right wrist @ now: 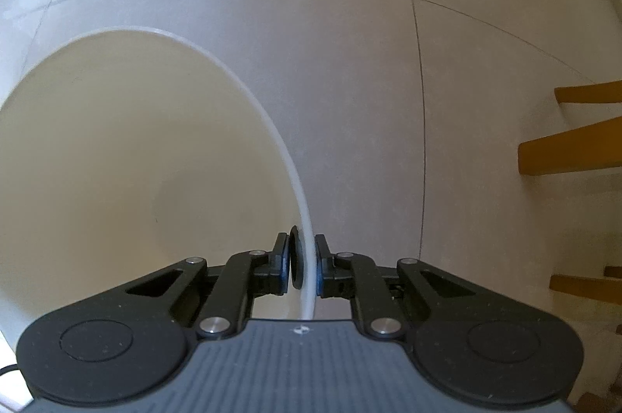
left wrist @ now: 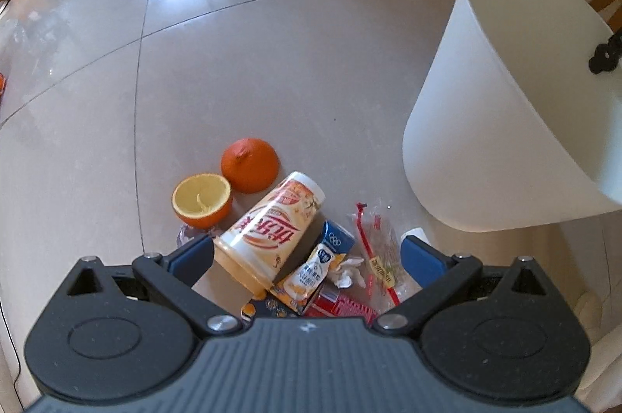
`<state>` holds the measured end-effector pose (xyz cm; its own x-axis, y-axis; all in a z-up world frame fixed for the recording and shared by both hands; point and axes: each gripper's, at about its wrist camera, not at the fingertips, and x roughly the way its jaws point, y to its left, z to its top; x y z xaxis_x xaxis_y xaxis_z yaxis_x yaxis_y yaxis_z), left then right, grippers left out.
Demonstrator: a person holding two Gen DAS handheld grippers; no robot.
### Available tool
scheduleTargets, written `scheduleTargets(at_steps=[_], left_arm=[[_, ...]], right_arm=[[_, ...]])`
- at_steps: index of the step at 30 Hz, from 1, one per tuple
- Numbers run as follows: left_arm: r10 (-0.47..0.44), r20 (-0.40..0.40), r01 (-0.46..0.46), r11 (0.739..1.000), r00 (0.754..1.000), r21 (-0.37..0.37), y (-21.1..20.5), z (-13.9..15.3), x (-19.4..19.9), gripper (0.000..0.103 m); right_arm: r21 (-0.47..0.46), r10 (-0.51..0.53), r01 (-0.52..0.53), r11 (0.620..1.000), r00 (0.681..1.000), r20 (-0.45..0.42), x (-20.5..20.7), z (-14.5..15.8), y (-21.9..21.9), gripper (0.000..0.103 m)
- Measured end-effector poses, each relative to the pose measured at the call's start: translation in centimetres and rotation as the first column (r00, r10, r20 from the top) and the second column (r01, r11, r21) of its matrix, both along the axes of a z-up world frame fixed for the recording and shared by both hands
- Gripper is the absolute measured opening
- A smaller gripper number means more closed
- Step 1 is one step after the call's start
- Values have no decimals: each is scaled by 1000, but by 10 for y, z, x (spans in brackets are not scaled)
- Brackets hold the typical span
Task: Collect trash
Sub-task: 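Tilt the bucket toward the pile with the right gripper while the left tool approaches the items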
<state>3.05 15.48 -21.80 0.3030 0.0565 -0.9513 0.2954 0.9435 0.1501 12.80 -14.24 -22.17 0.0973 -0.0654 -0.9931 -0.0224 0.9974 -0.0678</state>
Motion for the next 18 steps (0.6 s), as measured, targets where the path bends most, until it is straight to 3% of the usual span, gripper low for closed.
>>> scheduleTargets(at_steps=[4,7,11,14,18], left_arm=[[10,24,-10,1000,1000,-7,6,-3,-11,102],[-8,46,6,999,999,41,7,-13,-17,102],[-16,-1,16,995,1000,100,8,-32,-19,102],[13,-16,-12,998,1000,62,11,-29,-16,101],[-1,26,0,999,1000,34,7,-16,-16,101]], right_arm=[[-11,9,-9,1000,1000,22,-8,4,4,14],[-4,-9,9,1000,1000,30,-13,5,3,14],[11,-26,26,1000,999,34,-19,7,2,13],[24,-62,61,998,997,41,-29,13,0,12],[40,-154,154,987,988,4,-55,14,-7,11]])
